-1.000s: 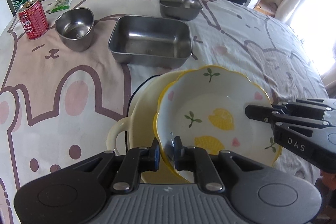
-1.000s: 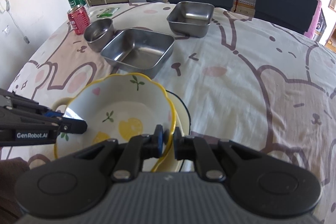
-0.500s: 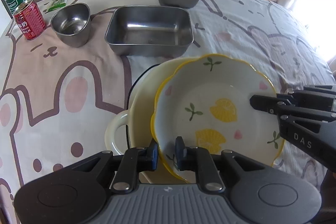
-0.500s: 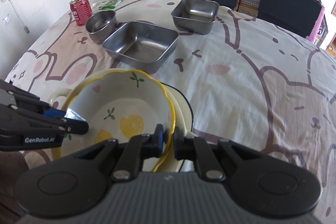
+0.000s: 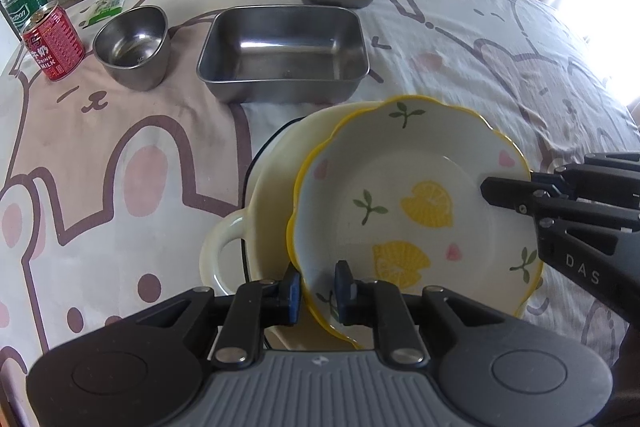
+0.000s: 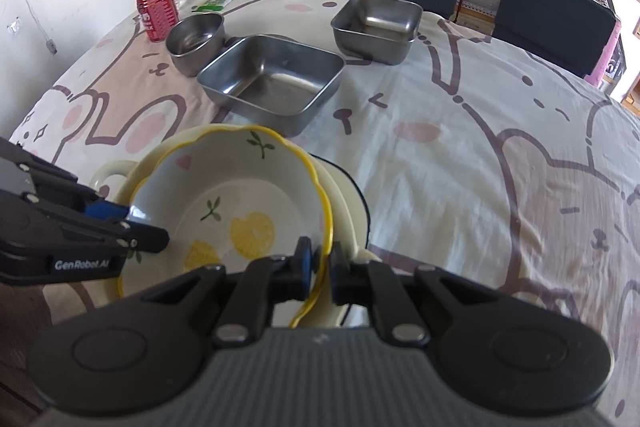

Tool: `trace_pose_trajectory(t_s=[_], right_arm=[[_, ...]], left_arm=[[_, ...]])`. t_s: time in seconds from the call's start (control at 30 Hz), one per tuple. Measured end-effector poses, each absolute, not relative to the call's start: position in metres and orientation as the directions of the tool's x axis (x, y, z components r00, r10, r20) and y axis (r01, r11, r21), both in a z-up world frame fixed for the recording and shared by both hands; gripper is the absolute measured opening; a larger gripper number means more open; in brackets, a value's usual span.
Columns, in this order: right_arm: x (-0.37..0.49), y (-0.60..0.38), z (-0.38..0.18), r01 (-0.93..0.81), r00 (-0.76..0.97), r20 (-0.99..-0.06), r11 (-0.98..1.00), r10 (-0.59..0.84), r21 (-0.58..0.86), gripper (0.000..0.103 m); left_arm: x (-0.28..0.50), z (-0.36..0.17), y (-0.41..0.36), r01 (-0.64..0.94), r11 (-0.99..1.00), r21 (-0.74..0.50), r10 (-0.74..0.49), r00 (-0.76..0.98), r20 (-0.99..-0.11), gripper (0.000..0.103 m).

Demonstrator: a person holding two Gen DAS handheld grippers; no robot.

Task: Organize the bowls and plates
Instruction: 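Lower the lemon-print bowl into the cream bowl and open both tools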

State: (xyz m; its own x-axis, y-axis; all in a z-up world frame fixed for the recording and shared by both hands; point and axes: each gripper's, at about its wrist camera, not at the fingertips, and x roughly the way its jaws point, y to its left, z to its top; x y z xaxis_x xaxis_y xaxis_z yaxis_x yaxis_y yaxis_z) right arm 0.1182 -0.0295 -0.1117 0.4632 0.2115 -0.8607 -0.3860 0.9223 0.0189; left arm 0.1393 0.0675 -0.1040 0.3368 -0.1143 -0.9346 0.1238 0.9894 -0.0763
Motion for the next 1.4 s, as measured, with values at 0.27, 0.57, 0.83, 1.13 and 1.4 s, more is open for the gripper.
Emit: trace_pose_trajectory(t_s=[0.27, 0.57, 0.83, 1.13, 1.4], right_arm=[[0.118, -0.027, -0.112, -0.396, 0.467, -0.861, 0.918, 0.202, 0.0, 0.011], [0.118, -0.027, -0.113, -0.391, 0.465, -0.862, 0.92, 0.203, 0.005, 0.011], [0.128, -0.03, -0.122, -0.344, 0.401, -0.885, 0.934, 0.235, 0.092, 0.011], [0.136, -0.04, -0.125, -0.247, 0.348, -0.896, 0.948, 0.278, 0.198, 0.012], [0.14, -0.062, -0.115, -0.16, 0.357, -0.874, 0.944, 0.328, 0.289, 0.012]], left_arm=[[0.138, -0.101, 0.07, 0.118, 0.99, -0.082, -0.118, 0.342, -0.932, 0.019], [0.136, -0.09, 0.082, 0.081, 0.989, -0.123, -0.145, 0.375, -0.916, 0.019], [0.134, -0.088, 0.092, 0.058, 0.984, -0.167, -0.177, 0.378, -0.909, 0.019], [0.132, -0.09, 0.087, 0.092, 0.988, -0.125, -0.15, 0.374, -0.915, 0.009], [0.132, -0.091, 0.089, 0.091, 0.987, -0.131, -0.155, 0.369, -0.916, 0.009]])
